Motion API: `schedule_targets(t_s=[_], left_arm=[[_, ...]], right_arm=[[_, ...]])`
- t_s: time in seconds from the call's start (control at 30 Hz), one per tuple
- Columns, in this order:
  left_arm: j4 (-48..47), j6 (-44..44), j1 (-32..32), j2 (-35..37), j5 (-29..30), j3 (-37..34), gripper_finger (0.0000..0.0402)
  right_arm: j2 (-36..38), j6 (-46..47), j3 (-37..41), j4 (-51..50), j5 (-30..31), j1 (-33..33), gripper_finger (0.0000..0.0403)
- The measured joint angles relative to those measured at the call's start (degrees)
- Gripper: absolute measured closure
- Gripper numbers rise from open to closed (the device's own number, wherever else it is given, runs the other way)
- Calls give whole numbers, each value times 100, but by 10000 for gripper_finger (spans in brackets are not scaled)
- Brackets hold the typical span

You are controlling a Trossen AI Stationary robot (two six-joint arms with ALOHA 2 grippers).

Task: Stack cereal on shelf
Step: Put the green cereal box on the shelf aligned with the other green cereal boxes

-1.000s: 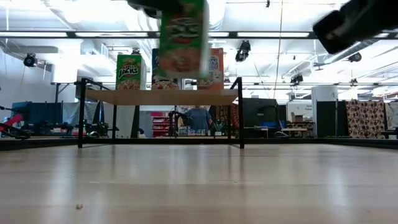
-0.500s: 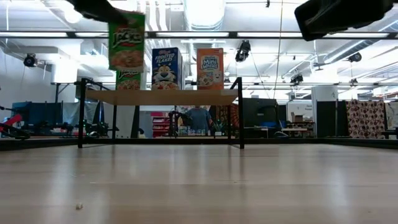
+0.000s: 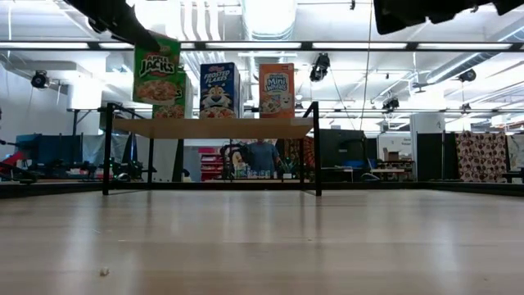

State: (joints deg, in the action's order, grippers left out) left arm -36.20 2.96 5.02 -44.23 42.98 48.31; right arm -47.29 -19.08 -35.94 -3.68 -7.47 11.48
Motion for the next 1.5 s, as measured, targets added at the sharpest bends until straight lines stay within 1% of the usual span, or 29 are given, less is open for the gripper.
schedule_targets(t_s=[0.17,0.4,0.63,0.8,0.87,1.03,1.37,1.5], left_arm=[[44,-245,-239,-46,-2,0,248],[326,-549,-507,-42,-59,0,248],[426,-844,-1031,-92,-647,0,248],[434,-865,-1383,-92,-1149,0,248],[461,-867,-1488,-97,-1256,0,248],[485,-798,-1756,-193,-1257,-1,248],[581,-789,-1920,-390,-1263,-2,248],[581,-784,-1927,-420,-1263,-2,236]], right_arm=[[226,-123,-2,20,-449,-401,394],[230,-500,-2,447,-486,-666,394],[234,-443,-9,558,-500,-815,394],[221,-366,-9,546,-500,-815,394],[221,-366,-9,534,-500,-815,394],[221,-404,-9,538,-500,-815,394],[221,-392,-9,548,-500,-815,394],[221,-390,-9,548,-499,-815,394]])
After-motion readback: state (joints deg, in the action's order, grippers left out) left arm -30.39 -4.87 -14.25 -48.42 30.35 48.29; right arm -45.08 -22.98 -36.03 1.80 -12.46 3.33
